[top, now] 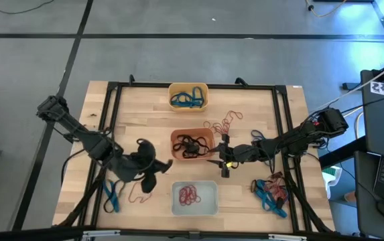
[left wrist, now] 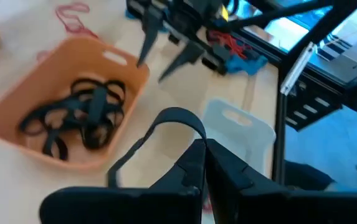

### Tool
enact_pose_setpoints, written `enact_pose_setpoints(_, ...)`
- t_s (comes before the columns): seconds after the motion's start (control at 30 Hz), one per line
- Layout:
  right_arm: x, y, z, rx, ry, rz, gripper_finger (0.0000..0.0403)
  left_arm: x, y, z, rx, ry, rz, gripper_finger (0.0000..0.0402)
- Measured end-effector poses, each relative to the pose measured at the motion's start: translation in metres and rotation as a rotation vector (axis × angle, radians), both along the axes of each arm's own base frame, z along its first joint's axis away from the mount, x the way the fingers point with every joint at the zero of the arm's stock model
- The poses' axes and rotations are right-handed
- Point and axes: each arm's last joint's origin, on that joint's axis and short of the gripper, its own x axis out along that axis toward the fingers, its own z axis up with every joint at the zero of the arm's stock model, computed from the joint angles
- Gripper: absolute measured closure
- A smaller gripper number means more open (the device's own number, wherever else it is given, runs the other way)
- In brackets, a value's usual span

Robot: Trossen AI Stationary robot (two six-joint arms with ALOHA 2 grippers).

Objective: Sort rubber bands into baskets
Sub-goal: Put the black rubber band in the orange bin

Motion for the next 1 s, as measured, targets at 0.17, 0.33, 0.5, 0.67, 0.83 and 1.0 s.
enact_pose_setpoints(0.17, 0.0, 0.0, 0.0, 0.0, 0.0, 0.0, 0.0221, 0.011, 0.015, 0.003, 0.056, -0.023, 0.023, 0.0394)
enact_pose_setpoints(0.33, 0.0, 0.0, 0.0, 0.0, 0.0, 0.0, 0.0221, 0.022, 0.029, 0.001, 0.103, -0.021, 0.057, 0.0394)
enact_pose_setpoints(0.5, 0.0, 0.0, 0.0, -0.002, 0.005, 0.0, 0.0221, 0.036, 0.039, -0.007, 0.178, 0.001, 0.062, 0.0394)
enact_pose_setpoints(0.67, 0.0, 0.0, -0.001, -0.003, 0.008, -0.001, 0.0221, 0.051, 0.049, -0.021, 0.232, 0.051, 0.106, 0.0394)
enact_pose_setpoints(0.83, 0.0, 0.0, -0.001, -0.003, 0.008, -0.001, 0.0221, 0.068, 0.056, -0.038, 0.258, 0.093, 0.135, 0.0394)
enact_pose_setpoints(1.0, 0.0, 0.0, -0.001, -0.004, 0.009, -0.001, 0.0221, 0.08, 0.063, -0.058, 0.287, 0.165, 0.156, 0.0394)
